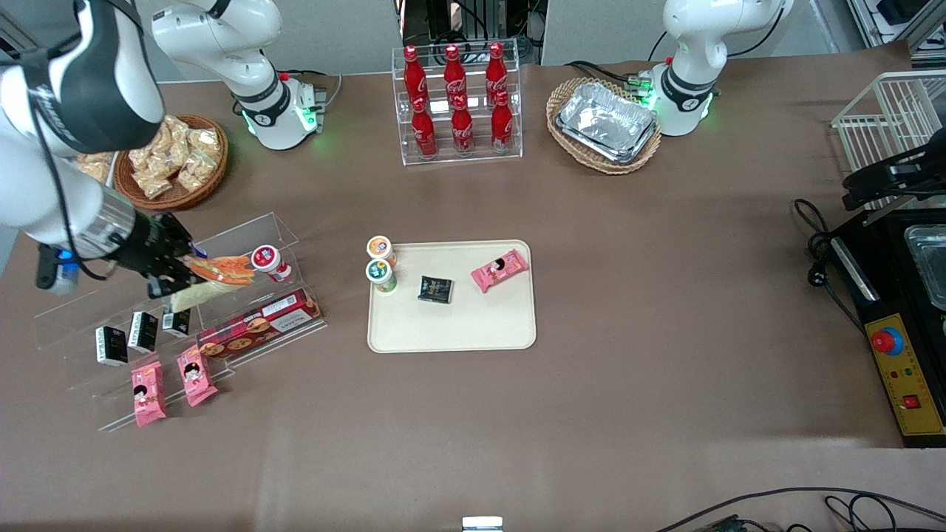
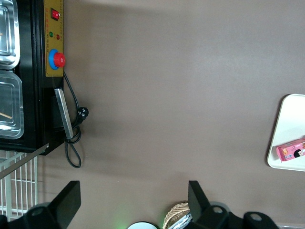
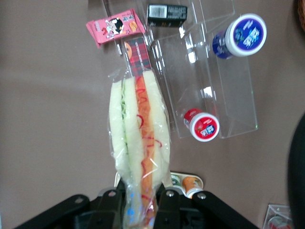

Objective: Place sandwich on tray
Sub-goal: 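Carry the held sandwich over to the cream tray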

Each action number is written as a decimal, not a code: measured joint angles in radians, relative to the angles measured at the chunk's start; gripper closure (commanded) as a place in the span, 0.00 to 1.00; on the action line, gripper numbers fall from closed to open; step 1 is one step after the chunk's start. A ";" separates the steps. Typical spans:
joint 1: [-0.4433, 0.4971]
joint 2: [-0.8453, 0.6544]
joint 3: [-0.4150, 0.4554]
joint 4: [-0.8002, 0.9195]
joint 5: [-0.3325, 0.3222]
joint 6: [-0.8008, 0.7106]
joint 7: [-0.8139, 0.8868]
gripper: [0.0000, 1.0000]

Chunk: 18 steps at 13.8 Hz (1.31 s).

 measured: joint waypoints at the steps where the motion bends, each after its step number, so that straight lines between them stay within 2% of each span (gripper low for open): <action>1: 0.020 0.022 0.000 0.013 0.000 0.003 0.041 1.00; 10: 0.235 0.186 0.002 0.107 -0.002 0.138 0.321 1.00; 18: 0.386 0.350 0.002 0.164 -0.077 0.290 0.585 1.00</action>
